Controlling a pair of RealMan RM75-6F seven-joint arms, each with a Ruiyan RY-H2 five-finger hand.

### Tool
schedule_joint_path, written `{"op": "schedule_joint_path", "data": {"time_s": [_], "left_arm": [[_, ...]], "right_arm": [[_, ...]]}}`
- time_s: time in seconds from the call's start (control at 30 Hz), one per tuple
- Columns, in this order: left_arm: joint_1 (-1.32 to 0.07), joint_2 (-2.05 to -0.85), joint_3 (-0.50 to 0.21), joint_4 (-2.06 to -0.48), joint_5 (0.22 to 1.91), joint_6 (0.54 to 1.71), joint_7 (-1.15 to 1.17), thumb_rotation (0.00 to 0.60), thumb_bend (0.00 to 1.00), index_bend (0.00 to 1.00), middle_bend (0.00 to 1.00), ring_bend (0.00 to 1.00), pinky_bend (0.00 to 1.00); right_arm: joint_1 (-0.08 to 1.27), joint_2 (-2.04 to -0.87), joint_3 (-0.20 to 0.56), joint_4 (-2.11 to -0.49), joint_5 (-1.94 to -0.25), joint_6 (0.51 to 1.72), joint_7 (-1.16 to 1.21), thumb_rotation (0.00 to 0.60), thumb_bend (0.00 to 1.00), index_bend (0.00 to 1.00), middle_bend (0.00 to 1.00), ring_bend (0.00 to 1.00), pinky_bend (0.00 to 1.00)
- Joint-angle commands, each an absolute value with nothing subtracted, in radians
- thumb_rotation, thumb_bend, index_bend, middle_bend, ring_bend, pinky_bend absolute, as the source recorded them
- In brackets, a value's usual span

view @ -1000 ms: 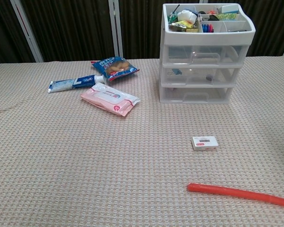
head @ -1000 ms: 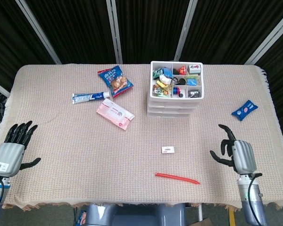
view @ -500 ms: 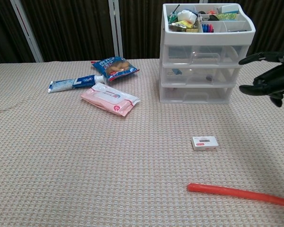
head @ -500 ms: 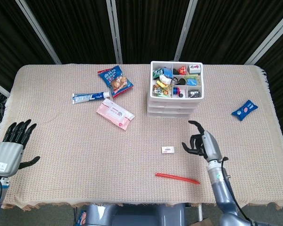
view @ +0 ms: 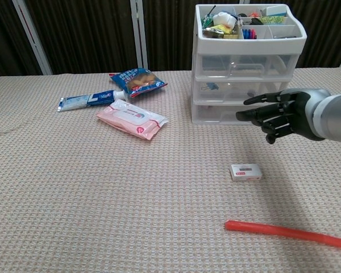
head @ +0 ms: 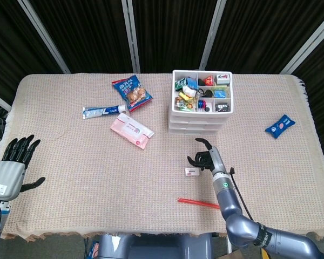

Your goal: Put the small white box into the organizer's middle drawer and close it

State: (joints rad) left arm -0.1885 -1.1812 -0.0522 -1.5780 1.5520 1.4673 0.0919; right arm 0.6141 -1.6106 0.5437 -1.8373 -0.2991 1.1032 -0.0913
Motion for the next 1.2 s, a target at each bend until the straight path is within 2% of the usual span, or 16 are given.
{"op": "schedule_joint_path", "data": {"time_s": [0.03,0.57,0.83,1.2], "left_arm": [[-0.189,-1.181,-0.053,-1.579,1.55,1.466,0.091,0.6,0.01,0.0,0.0,0.0,0.0],[-0.193,-1.169,-0.058,-1.585,1.533,1.452,0.055,0.6,0.01,0.0,0.0,0.0,0.0],[-0.195,-1.169,-0.058,-1.585,1.53,1.445,0.061,0.6,0.01,0.0,0.0,0.0,0.0],[-0.197,-1.166,-0.059,-1.592,1.517,1.433,0.052,0.6,0.01,0.0,0.0,0.0,0.0]], "right_arm": [[0.65,-1.644,0.579,-1.786,-0.242,1.085,-0.074,0.6,0.25,0.19,0.79,0.83,0.73],[0.744,-1.769,0.639,-1.605,-0.195,1.065,-0.017,0.6,0.25,0.13,0.79,0.83,0.73],[0.758,-1.795,0.668,-1.553,-0.158,1.04,0.011,0.6,0.26,0.13,0.79,0.82,0.73],[0.773,-1.819,0.715,-1.496,-0.155,1.068,0.05,0.6,0.27,0.13,0.79,0.82,0.73]]}}
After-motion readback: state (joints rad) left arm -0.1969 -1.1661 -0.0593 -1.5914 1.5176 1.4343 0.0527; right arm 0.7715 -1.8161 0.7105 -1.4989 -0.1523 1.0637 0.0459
